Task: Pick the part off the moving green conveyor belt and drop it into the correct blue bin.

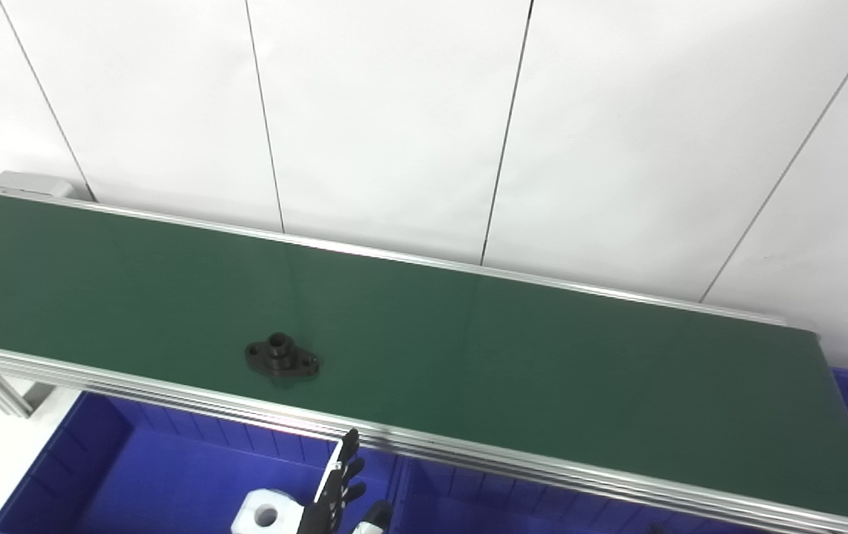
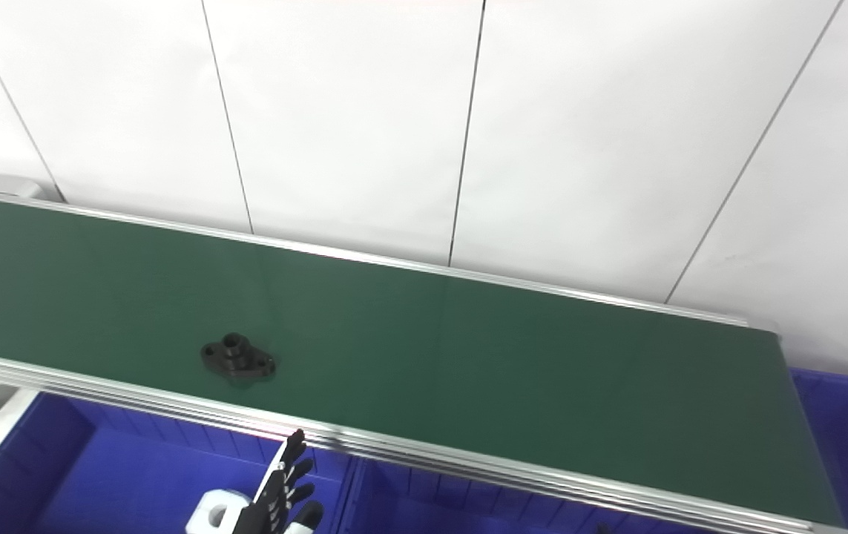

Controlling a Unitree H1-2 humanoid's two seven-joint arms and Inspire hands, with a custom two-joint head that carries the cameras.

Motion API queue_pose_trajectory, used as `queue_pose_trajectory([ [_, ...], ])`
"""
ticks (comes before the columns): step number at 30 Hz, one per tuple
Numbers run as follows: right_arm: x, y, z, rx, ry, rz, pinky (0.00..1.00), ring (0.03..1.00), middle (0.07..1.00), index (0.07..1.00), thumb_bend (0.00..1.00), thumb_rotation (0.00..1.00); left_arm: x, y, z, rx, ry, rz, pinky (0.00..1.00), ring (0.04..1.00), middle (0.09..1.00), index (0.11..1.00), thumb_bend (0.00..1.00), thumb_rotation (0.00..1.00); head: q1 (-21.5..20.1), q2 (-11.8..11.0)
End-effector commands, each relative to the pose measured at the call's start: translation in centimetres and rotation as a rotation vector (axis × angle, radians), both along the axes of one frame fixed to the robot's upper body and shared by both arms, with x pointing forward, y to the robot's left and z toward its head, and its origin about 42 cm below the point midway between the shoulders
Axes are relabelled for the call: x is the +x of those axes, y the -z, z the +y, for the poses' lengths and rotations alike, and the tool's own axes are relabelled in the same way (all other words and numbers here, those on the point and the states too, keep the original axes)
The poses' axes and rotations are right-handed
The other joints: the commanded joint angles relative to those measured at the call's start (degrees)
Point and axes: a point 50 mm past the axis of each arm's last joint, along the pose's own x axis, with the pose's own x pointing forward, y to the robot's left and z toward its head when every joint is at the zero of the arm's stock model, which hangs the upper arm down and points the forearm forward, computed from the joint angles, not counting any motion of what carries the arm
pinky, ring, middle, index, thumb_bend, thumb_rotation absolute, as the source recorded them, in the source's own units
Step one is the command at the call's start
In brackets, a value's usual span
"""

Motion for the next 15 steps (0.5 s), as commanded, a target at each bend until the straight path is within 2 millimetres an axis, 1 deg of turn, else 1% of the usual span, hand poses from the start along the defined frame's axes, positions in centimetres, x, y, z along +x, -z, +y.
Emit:
queue_pose_trajectory([
  [1, 0.4, -1.2, 0.2, -0.009, -0.005, -0.093, 0.91, 0.946, 0.997, 1.000, 0.61, 0.99, 0.6, -1.2, -1.2, -0.034, -0.007, -0.048, 0.88, 0.938, 0.993, 0.981, 0.54, 0.84, -0.1, 0.1],
  [2, 0.6, -1.4, 0.1, -0.023, -0.013, -0.102, 0.91, 0.945, 0.996, 1.000, 0.62, 0.99, 0.7, -1.3, -1.2, -0.032, -0.004, -0.050, 0.88, 0.939, 0.993, 0.981, 0.54, 0.84, -1.1, 0.8],
  [3, 0.7, -1.6, 0.2, -0.035, -0.020, -0.114, 0.90, 0.934, 0.979, 0.992, 0.61, 0.90, 0.7, -1.4, -1.1, -0.031, 0.000, -0.053, 0.89, 0.944, 0.998, 0.988, 0.55, 0.85, -1.5, 1.2],
  [4, 0.8, -1.8, 0.2, -0.043, -0.025, -0.123, 0.89, 0.927, 0.969, 0.983, 0.62, 0.85, 0.7, -1.5, -1.0, -0.030, 0.002, -0.055, 0.90, 0.947, 0.999, 0.991, 0.56, 0.85, -2.0, 1.6],
  [5, 0.9, -2.2, 0.3, -0.067, -0.028, -0.141, 0.87, 0.913, 0.951, 0.971, 0.64, 0.78, 0.7, -1.6, -1.0, -0.033, 0.006, -0.060, 0.91, 0.951, 1.000, 0.996, 0.56, 0.85, -2.5, 1.8],
  [7, 1.4, -3.2, 0.5, -0.115, -0.034, -0.190, 0.84, 0.900, 0.932, 0.963, 0.68, 0.67, 0.9, -1.7, -0.8, -0.040, 0.008, -0.072, 0.92, 0.956, 1.000, 0.999, 0.57, 0.85, -3.6, 2.6],
  [9, 2.2, -4.3, 0.5, -0.220, -0.051, -0.261, 0.82, 0.863, 0.901, 0.947, 0.76, 0.53, 1.2, -1.8, -0.6, -0.044, 0.010, -0.081, 0.93, 0.971, 1.000, 1.000, 0.56, 0.87, -5.2, 3.4],
  [10, 2.6, -4.8, 0.4, -0.275, -0.057, -0.298, 0.82, 0.860, 0.898, 0.945, 0.76, 0.53, 1.3, -1.8, -0.5, -0.048, 0.011, -0.079, 0.94, 0.973, 1.000, 1.000, 0.56, 0.88, -5.2, 3.4],
  [11, 3.0, -5.3, 0.4, -0.331, -0.064, -0.338, 0.82, 0.856, 0.898, 0.943, 0.78, 0.49, 1.4, -1.8, -0.4, -0.050, 0.011, -0.075, 0.95, 0.982, 1.000, 1.000, 0.57, 0.88, -6.3, 3.8],
  [14, 4.5, -7.1, 0.5, -0.424, -0.079, -0.438, 0.89, 0.874, 0.902, 0.950, 0.81, 0.44, 1.7, -1.9, -0.1, -0.058, 0.014, -0.066, 0.98, 0.996, 1.000, 1.000, 0.60, 0.90, -7.1, 4.1],
  [15, 5.0, -7.9, 0.5, -0.454, -0.085, -0.453, 0.89, 0.890, 0.907, 0.946, 0.83, 0.43, 1.8, -1.9, -0.1, -0.060, 0.015, -0.064, 0.99, 0.999, 1.000, 1.000, 0.60, 0.91, -7.7, 4.4],
])
